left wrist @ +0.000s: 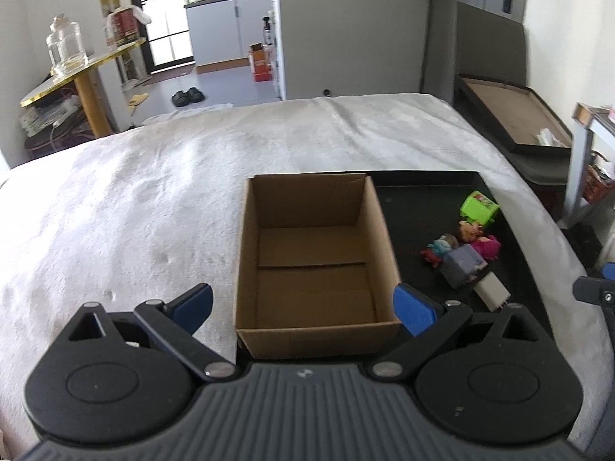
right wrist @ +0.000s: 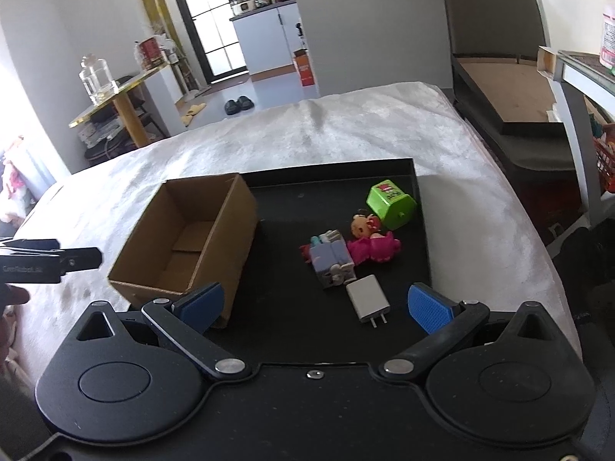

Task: Organize rigid objects
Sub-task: 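Move the right gripper to the white plug charger and close on it, then carry the white charger into the cardboard box and open the right gripper, then move the right gripper to the lavender block figure and grasp it, then carry the lavender block figure into the cardboard box and release it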

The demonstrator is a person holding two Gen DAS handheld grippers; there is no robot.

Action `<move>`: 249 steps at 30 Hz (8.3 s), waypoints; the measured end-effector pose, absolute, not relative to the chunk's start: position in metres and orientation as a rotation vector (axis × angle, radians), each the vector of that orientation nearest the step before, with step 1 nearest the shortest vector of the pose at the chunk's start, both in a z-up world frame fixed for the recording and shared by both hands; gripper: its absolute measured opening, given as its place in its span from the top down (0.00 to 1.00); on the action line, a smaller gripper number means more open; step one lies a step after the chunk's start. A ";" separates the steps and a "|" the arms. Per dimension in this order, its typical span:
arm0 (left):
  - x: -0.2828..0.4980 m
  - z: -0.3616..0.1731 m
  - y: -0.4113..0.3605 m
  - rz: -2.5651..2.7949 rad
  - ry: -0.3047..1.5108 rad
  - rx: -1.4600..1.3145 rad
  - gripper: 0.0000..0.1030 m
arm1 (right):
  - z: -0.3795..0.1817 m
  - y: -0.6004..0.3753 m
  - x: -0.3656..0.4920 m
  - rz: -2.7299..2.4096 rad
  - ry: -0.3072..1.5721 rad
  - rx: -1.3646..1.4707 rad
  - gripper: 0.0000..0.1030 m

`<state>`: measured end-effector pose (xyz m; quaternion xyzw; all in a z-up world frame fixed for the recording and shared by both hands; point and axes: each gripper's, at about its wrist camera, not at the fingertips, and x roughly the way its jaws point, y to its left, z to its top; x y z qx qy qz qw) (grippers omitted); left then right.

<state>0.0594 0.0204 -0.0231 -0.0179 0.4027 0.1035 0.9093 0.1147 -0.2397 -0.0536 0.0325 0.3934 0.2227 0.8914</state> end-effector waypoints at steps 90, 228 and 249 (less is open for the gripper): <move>0.122 -0.121 0.053 0.489 0.848 0.051 0.85 | -0.124 -0.170 0.198 0.371 0.832 -0.149 0.65; 0.150 -0.105 0.013 0.407 0.932 0.120 0.09 | -0.165 -0.161 0.220 0.480 0.884 -0.179 0.57; 0.136 -0.094 0.036 0.422 0.889 0.065 0.09 | -0.116 -0.144 0.219 0.508 0.758 -0.169 0.57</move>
